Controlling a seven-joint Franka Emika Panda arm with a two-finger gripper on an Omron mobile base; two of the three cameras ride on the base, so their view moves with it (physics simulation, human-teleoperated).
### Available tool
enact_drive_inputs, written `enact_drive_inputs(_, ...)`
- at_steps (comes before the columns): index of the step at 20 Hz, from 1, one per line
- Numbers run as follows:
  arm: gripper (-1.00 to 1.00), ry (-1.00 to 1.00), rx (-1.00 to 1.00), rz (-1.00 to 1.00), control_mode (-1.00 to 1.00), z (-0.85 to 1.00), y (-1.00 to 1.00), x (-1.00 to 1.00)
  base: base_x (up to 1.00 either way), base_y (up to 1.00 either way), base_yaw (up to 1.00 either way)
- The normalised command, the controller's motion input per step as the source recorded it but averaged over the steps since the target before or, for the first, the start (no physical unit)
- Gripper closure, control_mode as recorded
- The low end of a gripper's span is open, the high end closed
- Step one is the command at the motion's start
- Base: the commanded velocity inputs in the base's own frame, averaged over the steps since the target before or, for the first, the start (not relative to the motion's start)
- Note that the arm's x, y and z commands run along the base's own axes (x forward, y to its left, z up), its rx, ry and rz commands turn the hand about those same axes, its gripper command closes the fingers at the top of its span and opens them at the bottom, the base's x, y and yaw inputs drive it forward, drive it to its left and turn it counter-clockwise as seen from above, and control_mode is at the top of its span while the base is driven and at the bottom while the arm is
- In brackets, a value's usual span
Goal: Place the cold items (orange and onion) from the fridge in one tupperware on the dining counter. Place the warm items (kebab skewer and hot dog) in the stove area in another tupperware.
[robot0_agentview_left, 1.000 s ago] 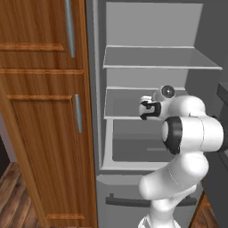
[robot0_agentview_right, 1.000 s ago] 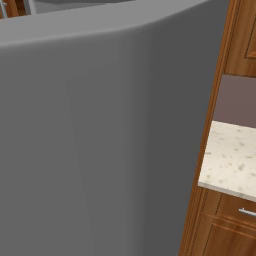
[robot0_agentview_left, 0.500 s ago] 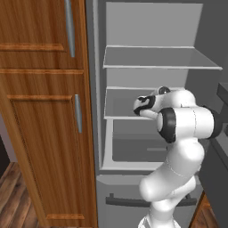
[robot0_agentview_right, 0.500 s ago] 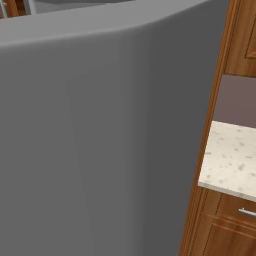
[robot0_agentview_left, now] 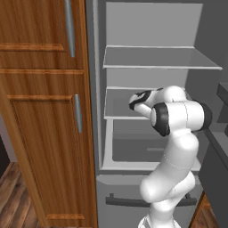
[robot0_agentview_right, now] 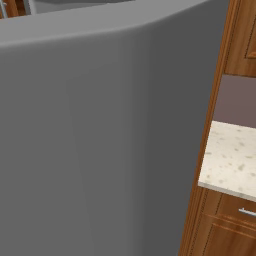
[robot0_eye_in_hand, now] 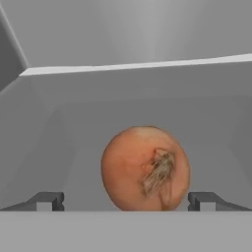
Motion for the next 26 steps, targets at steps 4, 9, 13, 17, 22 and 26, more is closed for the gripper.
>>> enact_drive_inputs(4,-1.0,0.0,0.0,0.0,-1.0,-0.28,-0.08,0.19,0.0,0.0,0.0)
enact_drive_inputs(9,-1.0,-0.01,0.0,0.0,-1.0,-0.29,-0.17,0.2,0.0,0.0,0.0)
enact_drive_inputs(13,-1.0,-0.01,0.0,0.0,-1.0,-0.33,-0.27,0.12,0.0,0.0,0.0)
enact_drive_inputs(17,-1.0,0.0,0.0,0.0,-1.0,-0.48,-0.04,0.07,0.0,0.0,0.0)
enact_drive_inputs(22,-1.0,0.0,0.0,0.0,-1.0,-0.51,0.0,0.18,0.0,0.0,0.0)
enact_drive_inputs(26,-1.0,0.02,0.0,0.0,-1.0,-0.52,0.0,0.32,0.0,0.0,0.0)
